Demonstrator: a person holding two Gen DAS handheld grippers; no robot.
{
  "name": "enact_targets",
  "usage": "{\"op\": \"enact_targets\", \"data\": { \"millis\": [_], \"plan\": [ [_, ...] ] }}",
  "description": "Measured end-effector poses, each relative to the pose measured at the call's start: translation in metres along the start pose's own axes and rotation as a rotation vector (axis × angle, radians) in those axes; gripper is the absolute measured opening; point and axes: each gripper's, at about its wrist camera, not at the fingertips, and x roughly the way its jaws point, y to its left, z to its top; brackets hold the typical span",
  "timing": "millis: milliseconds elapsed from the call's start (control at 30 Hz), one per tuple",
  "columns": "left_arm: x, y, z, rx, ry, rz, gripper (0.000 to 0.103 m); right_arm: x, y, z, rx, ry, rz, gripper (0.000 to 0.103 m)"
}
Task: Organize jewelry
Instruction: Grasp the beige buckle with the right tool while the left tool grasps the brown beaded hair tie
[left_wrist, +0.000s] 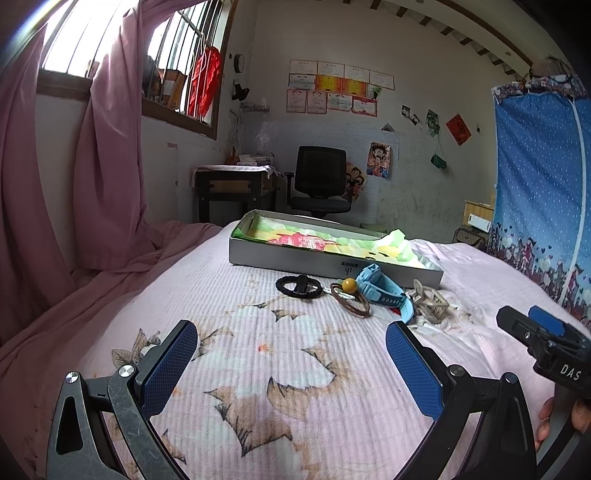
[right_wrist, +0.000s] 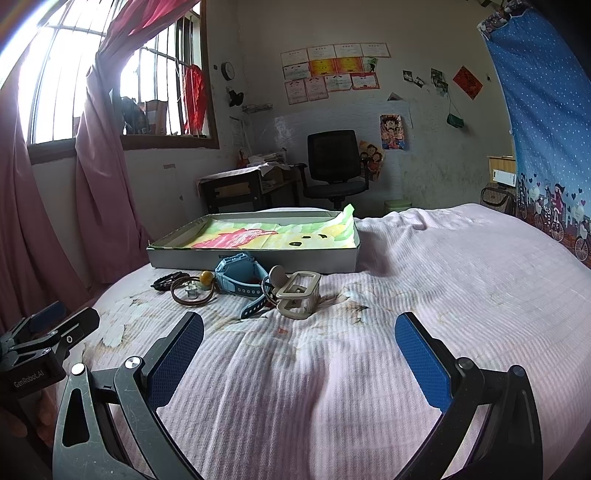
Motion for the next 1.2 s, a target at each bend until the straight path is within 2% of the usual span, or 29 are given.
{"op": "enact_targets", "data": {
  "millis": [267, 433, 533, 800, 900, 1033, 1133, 1200],
  "plan": [
    [0.035, 0.002, 0.015, 0.000, 0.098, -0.010, 0.103, 0.014, -0.010, 0.012, 0.003, 0.037, -0.009, 0.102],
    [0.056, 0.004, 0.023, -0.020, 0.169, -0.057, 0.102, 0.037, -0.016, 0.028, -0.020, 0.081, -0.001, 0.102],
    [0.068, 0.002, 0.026, -0.037, 0.210, -0.102, 0.097, 0.050, -0.017, 0.037, -0.036, 0.104, 0.012, 0.102],
    [0.100, -0.009, 0.028, -0.058, 0.312, -0.196, 0.067, 0.099, -0.014, 0.044, -0.071, 0.205, 0.073, 0.100],
    [0.113, -0.013, 0.029, -0.072, 0.347, -0.216, 0.054, 0.115, -0.011, 0.041, -0.069, 0.233, 0.100, 0.094],
    [0.123, -0.017, 0.032, -0.093, 0.380, -0.226, 0.044, 0.138, -0.007, 0.037, -0.046, 0.284, 0.120, 0.080],
    [0.128, -0.022, 0.034, -0.095, 0.402, -0.232, 0.036, 0.148, -0.007, 0.034, -0.017, 0.315, 0.130, 0.073],
    [0.131, -0.024, 0.035, -0.092, 0.411, -0.233, 0.027, 0.154, -0.009, 0.033, 0.006, 0.336, 0.142, 0.070]
  ]
}}
